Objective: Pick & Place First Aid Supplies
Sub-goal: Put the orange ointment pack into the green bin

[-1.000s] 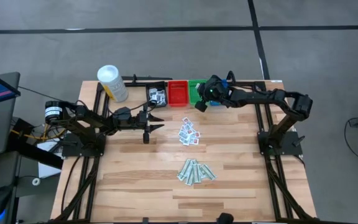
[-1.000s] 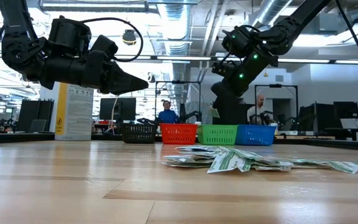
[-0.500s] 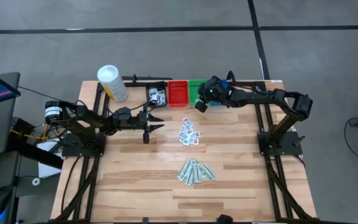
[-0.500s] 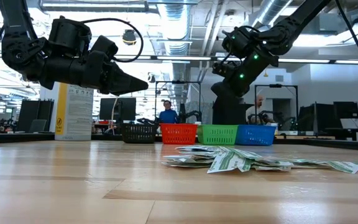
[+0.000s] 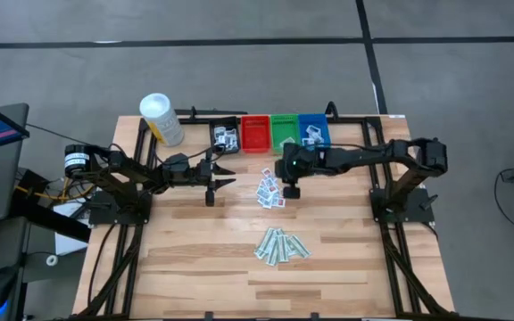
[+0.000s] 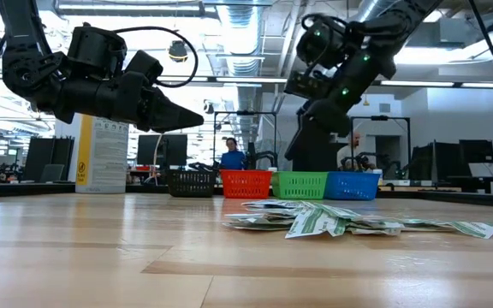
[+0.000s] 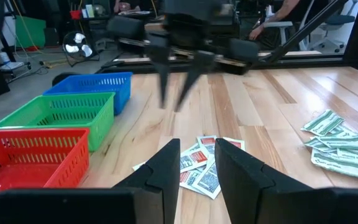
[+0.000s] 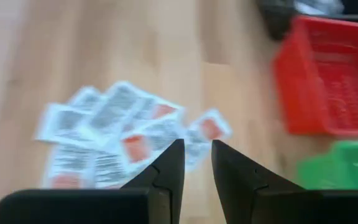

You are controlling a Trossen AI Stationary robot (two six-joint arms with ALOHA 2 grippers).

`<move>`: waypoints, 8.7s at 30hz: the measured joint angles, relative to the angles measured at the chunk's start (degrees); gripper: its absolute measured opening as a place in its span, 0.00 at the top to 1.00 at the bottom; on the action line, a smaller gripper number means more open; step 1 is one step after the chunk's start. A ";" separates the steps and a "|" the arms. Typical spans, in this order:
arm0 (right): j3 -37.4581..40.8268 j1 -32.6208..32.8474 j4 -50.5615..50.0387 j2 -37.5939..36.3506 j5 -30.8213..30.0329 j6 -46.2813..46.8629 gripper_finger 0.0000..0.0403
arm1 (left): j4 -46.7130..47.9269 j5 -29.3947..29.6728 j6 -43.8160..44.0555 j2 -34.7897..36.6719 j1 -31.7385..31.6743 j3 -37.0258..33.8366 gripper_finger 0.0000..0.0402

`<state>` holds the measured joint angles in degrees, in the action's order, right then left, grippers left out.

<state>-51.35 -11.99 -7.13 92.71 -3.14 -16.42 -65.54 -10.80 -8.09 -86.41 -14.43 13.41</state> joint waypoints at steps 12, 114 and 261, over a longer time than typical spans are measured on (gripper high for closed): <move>0.04 6.63 8.54 9.06 6.48 -1.42 0.81 | -0.07 -0.01 1.17 0.00 -0.01 0.00 0.75; -0.13 15.71 15.33 19.52 -1.28 4.47 0.67 | -0.94 0.00 4.54 0.00 0.06 0.02 0.75; -2.69 15.97 -5.34 8.89 -11.91 14.90 0.69 | -0.03 -0.01 4.26 0.00 0.07 -0.02 0.75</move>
<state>-54.04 3.99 -12.47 101.59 -15.05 -1.52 -65.57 -10.81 -3.84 -86.41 -14.36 13.39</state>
